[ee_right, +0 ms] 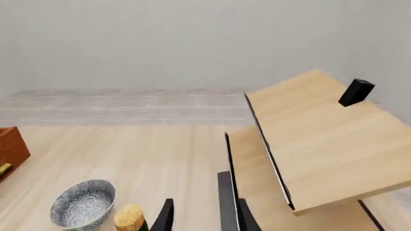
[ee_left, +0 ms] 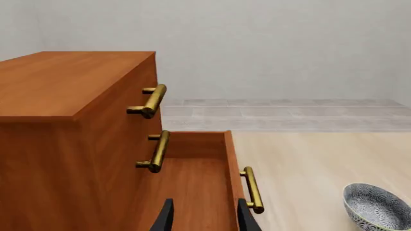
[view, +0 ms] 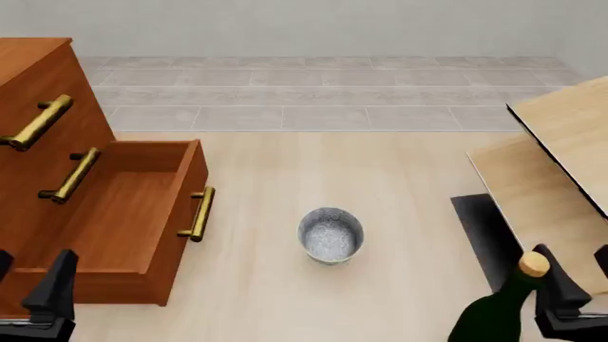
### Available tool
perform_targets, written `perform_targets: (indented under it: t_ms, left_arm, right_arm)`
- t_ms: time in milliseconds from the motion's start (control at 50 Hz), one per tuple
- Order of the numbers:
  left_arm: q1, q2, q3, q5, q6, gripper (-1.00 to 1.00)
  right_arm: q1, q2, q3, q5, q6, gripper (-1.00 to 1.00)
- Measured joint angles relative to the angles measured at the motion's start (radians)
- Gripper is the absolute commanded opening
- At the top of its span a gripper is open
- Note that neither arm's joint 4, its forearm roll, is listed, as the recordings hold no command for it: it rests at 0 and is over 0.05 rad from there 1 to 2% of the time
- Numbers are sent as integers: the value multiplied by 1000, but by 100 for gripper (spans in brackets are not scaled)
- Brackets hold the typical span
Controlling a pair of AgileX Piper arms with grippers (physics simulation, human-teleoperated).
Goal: Put the bowl on top of the cabinet.
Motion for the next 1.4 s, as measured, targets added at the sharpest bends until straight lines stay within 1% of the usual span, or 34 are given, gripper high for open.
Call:
perform_targets:
  t_ms: [320, 1000, 1200, 1400]
  left_arm:
    - [6, 22, -2, -15, -3, 100]
    - [-6, 42, -9, -25, 1, 100]
    - [-25, 90, -47, -26, 14, 100]
    - [-89, 158, -130, -14, 57, 100]
  right_arm:
    - [2, -41, 39, -44, -9, 100]
    - [-1, -54, 50, -57, -2, 100]
    - [-3, -55, 52, -59, 4, 100]
    - [-2, -55, 52, -59, 8, 100]
